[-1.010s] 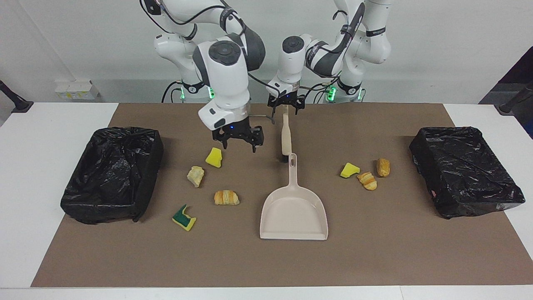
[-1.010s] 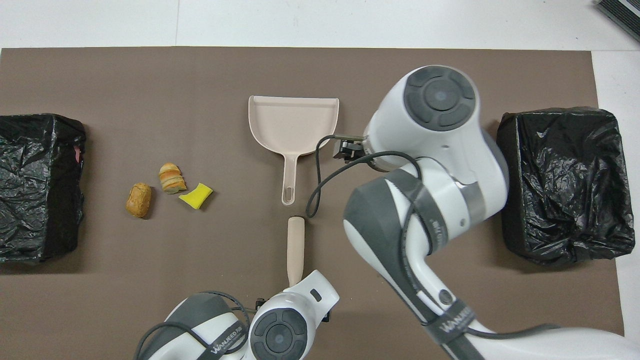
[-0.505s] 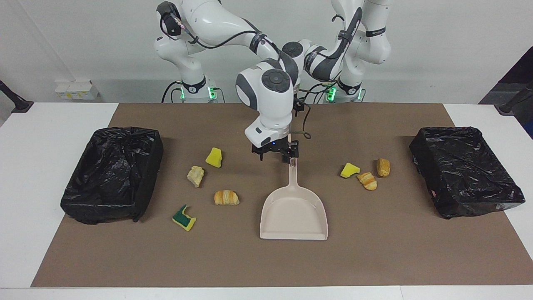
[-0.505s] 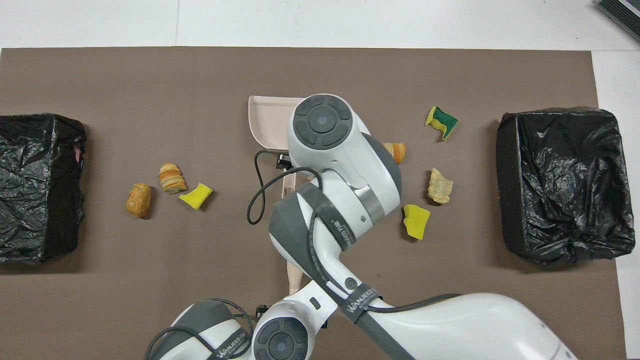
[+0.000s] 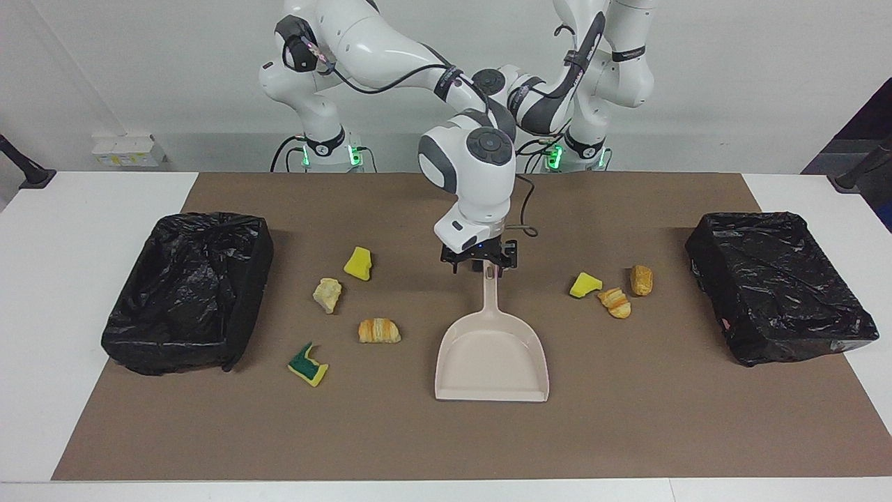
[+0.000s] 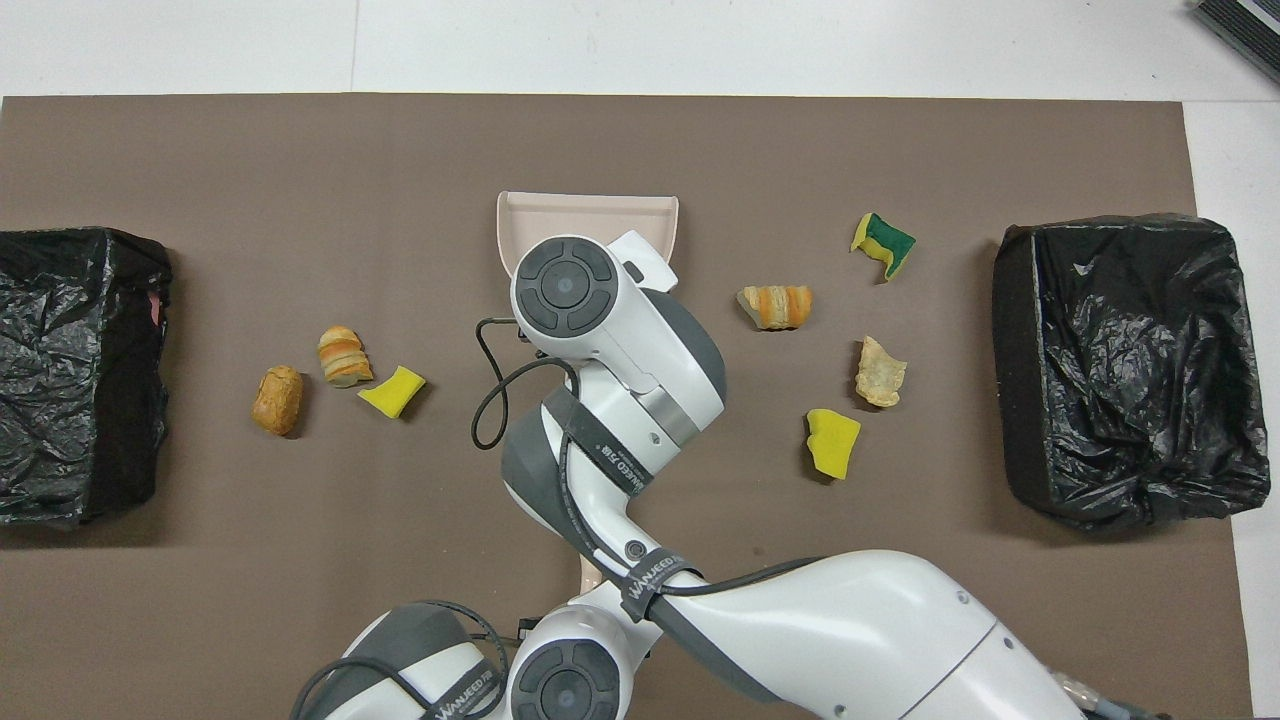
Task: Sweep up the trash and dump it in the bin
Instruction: 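Lift the dustpan with the right gripper while the left gripper grasps the brush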
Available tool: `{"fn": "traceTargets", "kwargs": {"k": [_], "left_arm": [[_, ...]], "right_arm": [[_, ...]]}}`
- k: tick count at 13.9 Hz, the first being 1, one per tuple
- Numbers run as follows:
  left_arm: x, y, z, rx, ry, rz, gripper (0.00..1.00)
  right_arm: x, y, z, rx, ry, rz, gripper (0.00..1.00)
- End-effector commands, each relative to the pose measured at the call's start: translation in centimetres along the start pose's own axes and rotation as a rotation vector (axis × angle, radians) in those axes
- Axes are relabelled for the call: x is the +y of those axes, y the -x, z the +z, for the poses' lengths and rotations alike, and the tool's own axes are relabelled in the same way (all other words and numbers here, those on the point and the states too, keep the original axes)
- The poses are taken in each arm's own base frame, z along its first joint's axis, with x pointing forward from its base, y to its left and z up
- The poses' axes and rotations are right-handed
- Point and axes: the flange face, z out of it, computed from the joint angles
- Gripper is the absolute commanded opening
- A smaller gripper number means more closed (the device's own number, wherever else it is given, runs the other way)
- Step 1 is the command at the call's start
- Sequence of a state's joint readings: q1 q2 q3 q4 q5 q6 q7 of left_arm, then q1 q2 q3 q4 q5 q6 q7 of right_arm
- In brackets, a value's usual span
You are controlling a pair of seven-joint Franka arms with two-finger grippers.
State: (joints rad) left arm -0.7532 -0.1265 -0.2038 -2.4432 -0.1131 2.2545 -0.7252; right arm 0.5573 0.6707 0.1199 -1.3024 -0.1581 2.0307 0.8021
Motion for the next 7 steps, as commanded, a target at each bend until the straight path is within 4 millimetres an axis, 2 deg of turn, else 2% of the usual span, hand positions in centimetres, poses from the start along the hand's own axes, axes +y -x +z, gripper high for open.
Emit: {"fn": "traceTargets", "kwargs": {"k": [1,2,3,4,6,7], "left_arm": [[-0.2,0.7,-0.8,-0.006,0.003,-0.009,0.0],[-0.2,0.7,-0.9,-0.006,0.003,-0.007,0.0],[-0.3,0.9,-0.8,-0.015,-0.005,0.0,0.0],[-0.4,1.1,-1.0,-0.021,-0.012,0.008,0.0],[-1.0,1.9,-2.0,-0.052,-0.042,0.068,0.0],[-1.4,2.4,-2.6,-0.065,-0.054,0.099,0.0]], "right_arm": [[-1.1,0.0,0.5,0.031,-0.001,-0.01,0.82],[-1.1,0.0,0.5,0.031,-0.001,-0.01,0.78],[-1.1,0.0,0.6,0.03,-0.003,-0.012,0.67],[-1.0,0.0,0.6,0.03,-0.002,-0.011,0.51],[-1.1,0.0,0.6,0.03,-0.003,-0.015,0.1],[-1.0,0.0,0.5,0.032,-0.002,-0.015,0.0]]}}
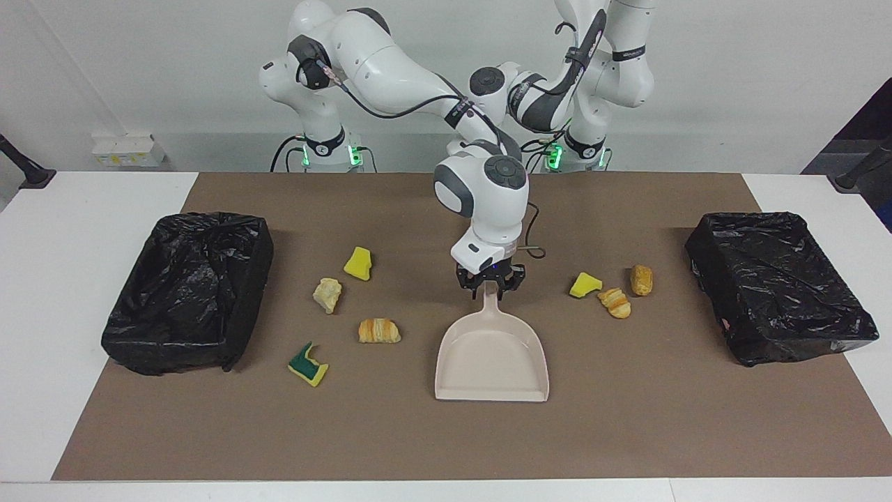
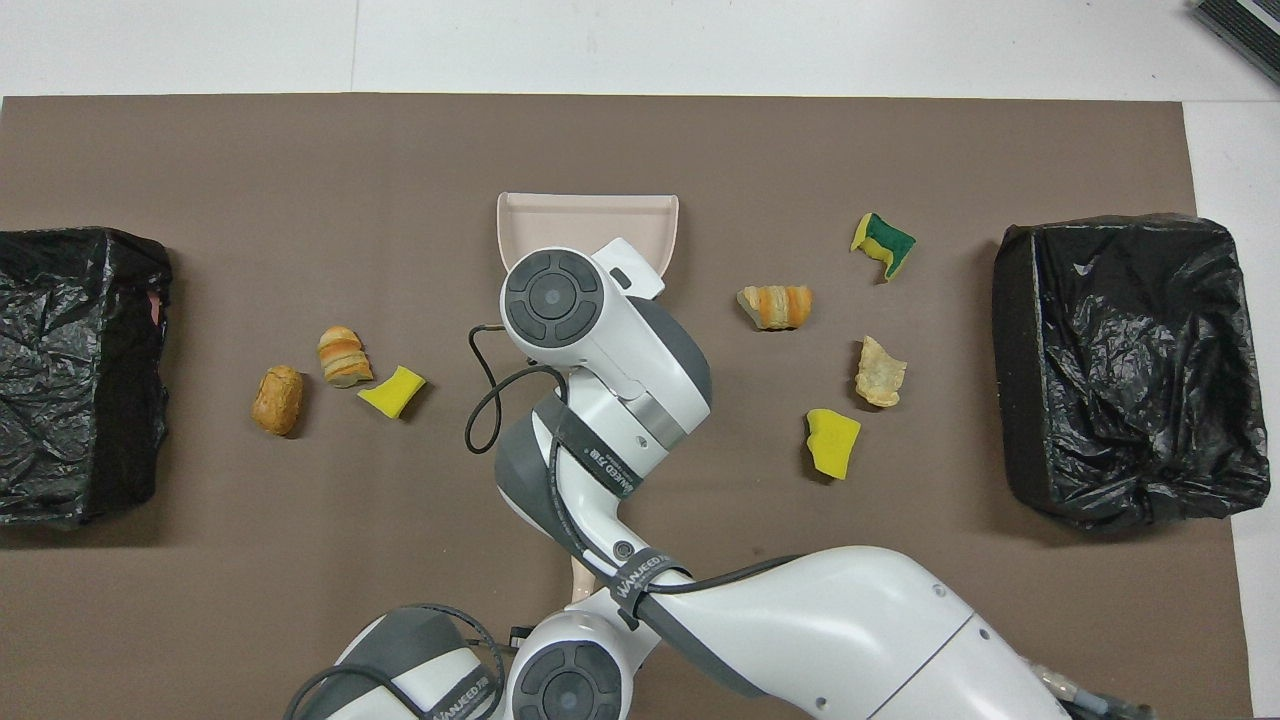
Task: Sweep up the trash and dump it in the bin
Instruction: 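Lift the dustpan with the right gripper while the left gripper grasps the brush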
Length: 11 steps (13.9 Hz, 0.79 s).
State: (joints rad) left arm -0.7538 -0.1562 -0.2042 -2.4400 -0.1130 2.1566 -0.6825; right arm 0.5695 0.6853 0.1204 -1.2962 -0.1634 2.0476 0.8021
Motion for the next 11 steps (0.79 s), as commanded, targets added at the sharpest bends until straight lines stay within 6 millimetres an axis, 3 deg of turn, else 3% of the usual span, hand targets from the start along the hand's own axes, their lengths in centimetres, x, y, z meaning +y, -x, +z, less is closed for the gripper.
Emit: {"fn": "traceTargets", "kwargs": {"k": [1,5,6,8,11], "left_arm": [[-1.1,1.9,-2.6,-0.018,-0.013,0.068,0.0],[-3.5,3.2,-5.2,-0.055,-0.038,0.147,0.0],[-4.7,3.4,-6.2,-0.064,-0.042,0.168,0.0],[-7.7,4.5,-8.3,-0.112,-0.059,0.21,0.0],[-14.0,4.7,-10.4,-0.211,-0.03,0.211,0.0]], "right_arm": [[-0.2,-0.5,-0.2,0.03,-0.001,0.0,0.0],[0.7,-1.4,-1.3,0.045,-0.012,0.015,0.0],[0.9,-1.5,-2.4,0.053,-0.02,-0.004,0.0],[2.4,-1.0,-3.3,0.045,-0.008,-0.043,0.0],[3.2,-0.2,-3.3,0.03,0.017,-0.171,0.0]]}}
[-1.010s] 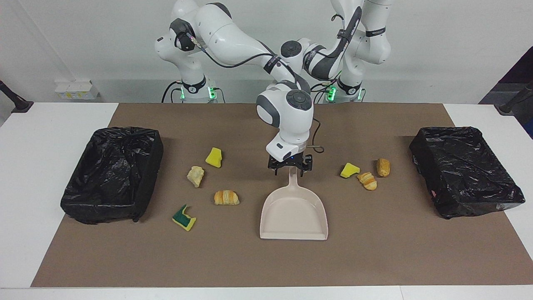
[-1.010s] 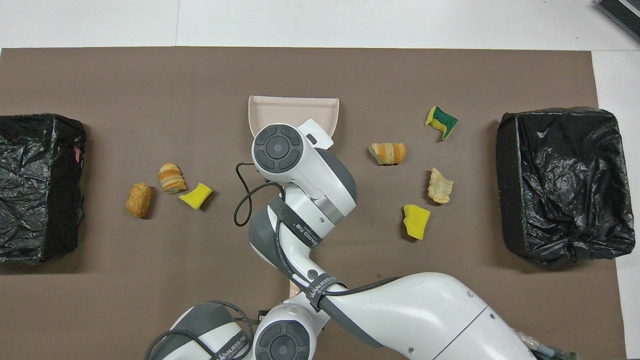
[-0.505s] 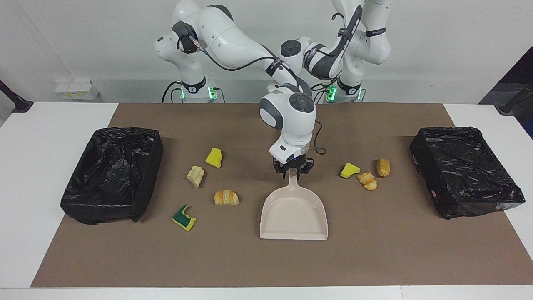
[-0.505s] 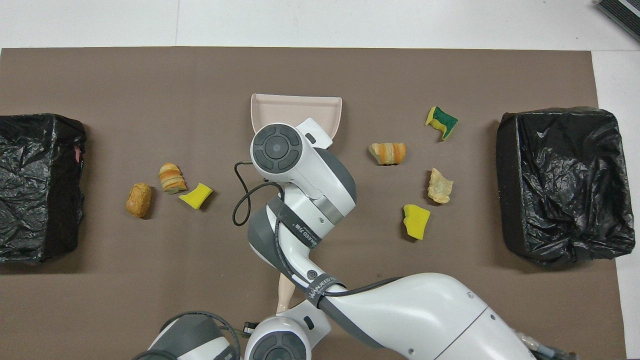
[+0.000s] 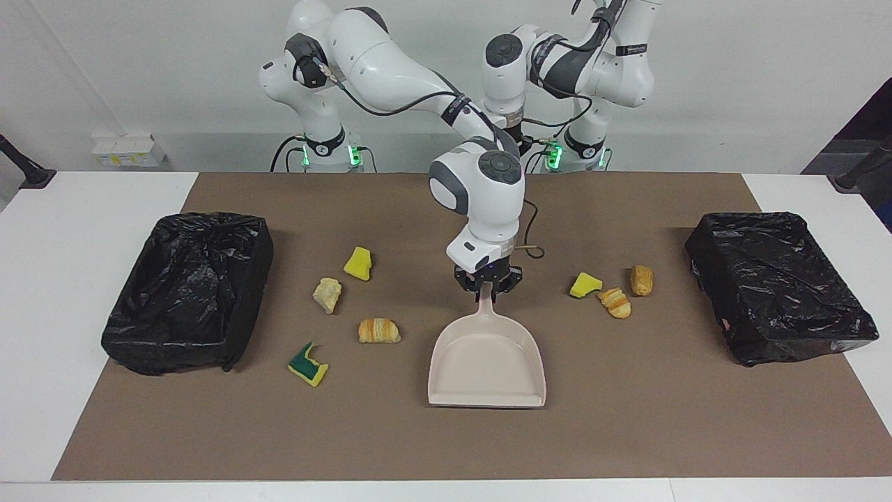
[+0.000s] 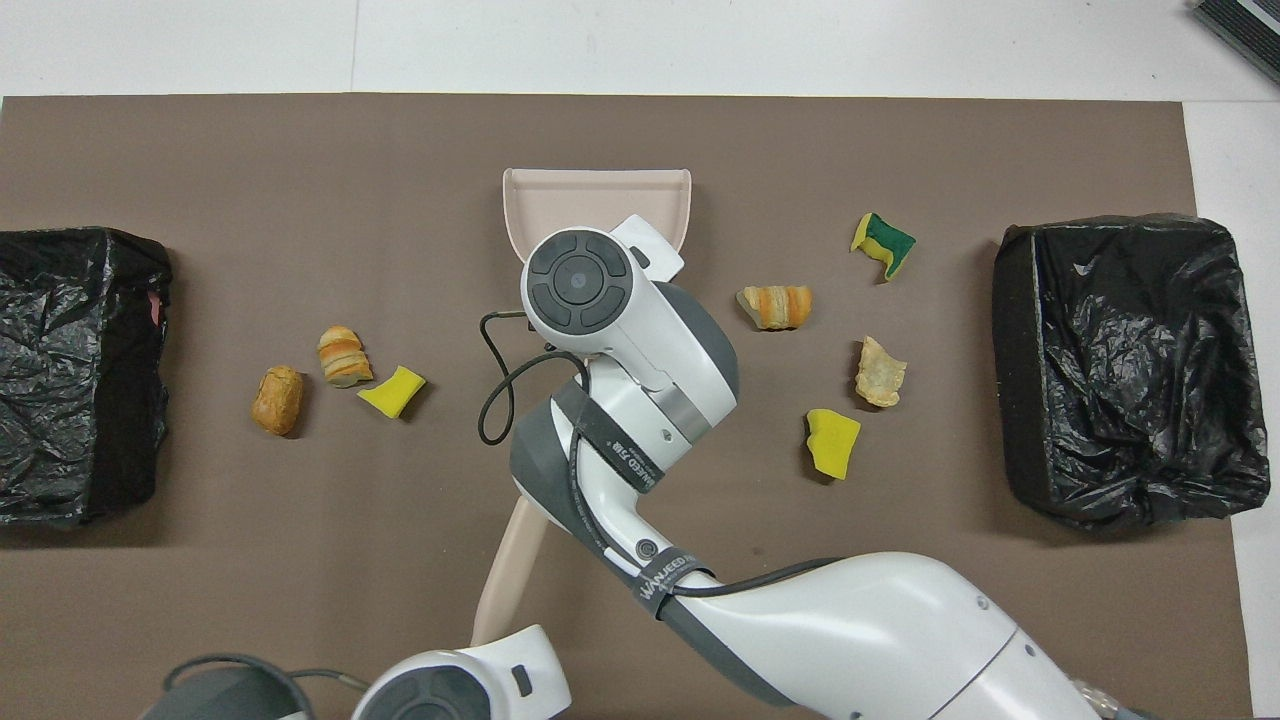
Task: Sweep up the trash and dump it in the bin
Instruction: 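Lift the dustpan with the right gripper while the left gripper grasps the brush, then set the dustpan near the bread while the left gripper brings the brush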
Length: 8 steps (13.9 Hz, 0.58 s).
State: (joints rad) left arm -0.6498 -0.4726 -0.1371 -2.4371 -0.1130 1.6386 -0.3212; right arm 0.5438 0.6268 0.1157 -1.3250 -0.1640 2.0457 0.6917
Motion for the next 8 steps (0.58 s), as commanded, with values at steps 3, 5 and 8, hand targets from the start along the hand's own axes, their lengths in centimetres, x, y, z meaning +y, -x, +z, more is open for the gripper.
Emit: {"fn": "traceTargets", "kwargs": {"k": [3,5,8], "left_arm": [[-10.0,0.7,-2.3,-0.03,0.114,-0.06,0.0],[-15.0,-0.2,-3.7,0.013,0.15,-0.116,0.0],[-20.9,-2.0,-3.7,0.098,0.116,-0.197,0.0]], "right_arm": [[2.8,1.1,-0.9,-0.014,0.034,-0.295,0.0],[3.0,1.3,-1.0,-0.026,0.04,-0.436,0.0],[5.1,1.2,-1.1,-0.086,0.054,-0.733,0.0]]}}
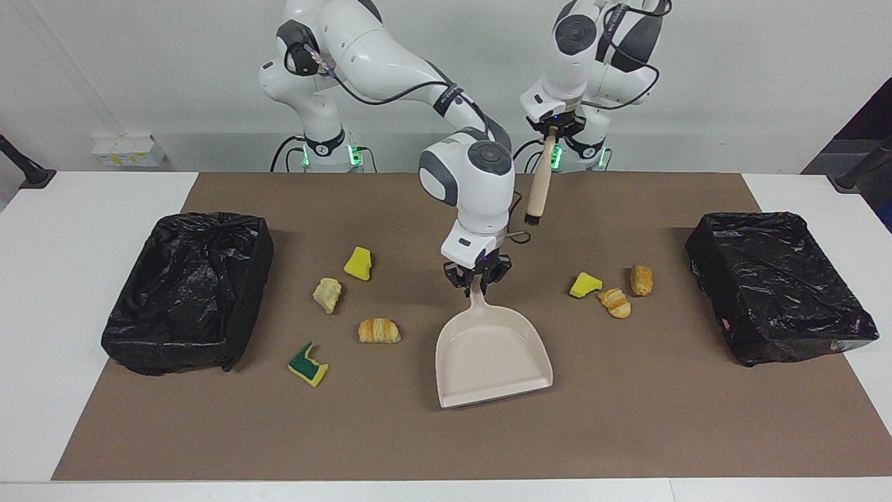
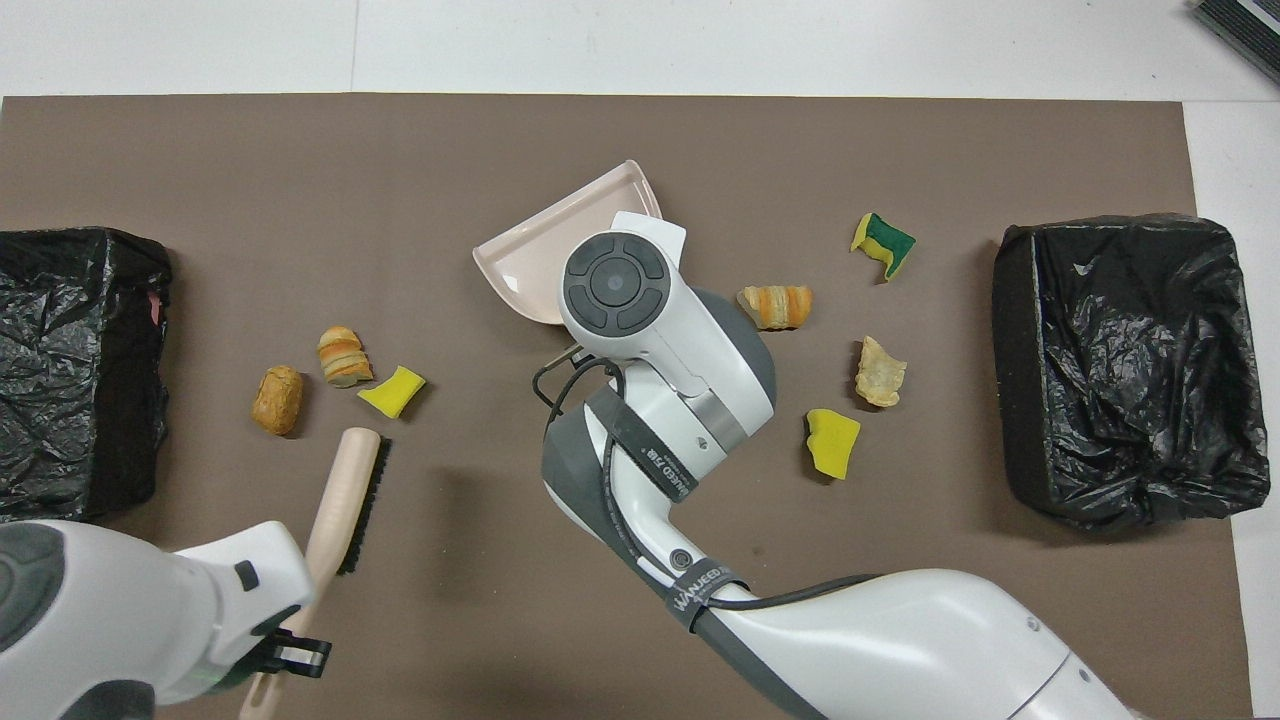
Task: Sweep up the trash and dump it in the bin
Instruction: 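Set the dustpan near the bread while the left gripper brings the brush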
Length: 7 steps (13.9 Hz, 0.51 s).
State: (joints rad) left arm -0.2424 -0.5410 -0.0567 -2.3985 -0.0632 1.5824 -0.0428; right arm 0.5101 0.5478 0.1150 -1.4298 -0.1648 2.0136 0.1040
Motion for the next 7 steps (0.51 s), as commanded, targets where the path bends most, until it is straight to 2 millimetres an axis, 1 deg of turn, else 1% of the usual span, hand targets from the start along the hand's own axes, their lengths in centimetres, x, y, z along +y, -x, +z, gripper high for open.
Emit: {"fn": "traceTargets", "kwargs": {"k": [1,2,3,5,6,7], "left_arm": [[-4.9,-2.8,-0.8,0.097,-0.003,-0.08,0.0],[-7.2,-3.3,-1.1,0.138,-0.01,-0.097,0.0],[-9.4,-3.8,-1.2,0.166,-0.043,-0.112,0.0],[-13.7,-5.2,-1.9,0.21,-0.07,-0.162,0.0],[-15.6,-5.9,-1.8,0.198,-0.061,-0.18,0.0],[-16.8,-6.5,-2.0,0.194,-0.057,-0.189,0.0]], "right_arm": [[1.7,1.8,-0.6,-0.066,0.016,-0.253,0.0],[1.8,2.1,-0.5,-0.091,0.011,-0.343,0.0],[2.4,2.5,-0.4,-0.115,0.005,-0.441,0.0],[4.2,2.8,0.2,-0.128,-0.016,-0.681,0.0],[5.5,2.9,0.4,-0.129,-0.025,-0.797,0.0],[5.9,2.9,0.8,-0.126,-0.033,-0.881,0.0]]}}
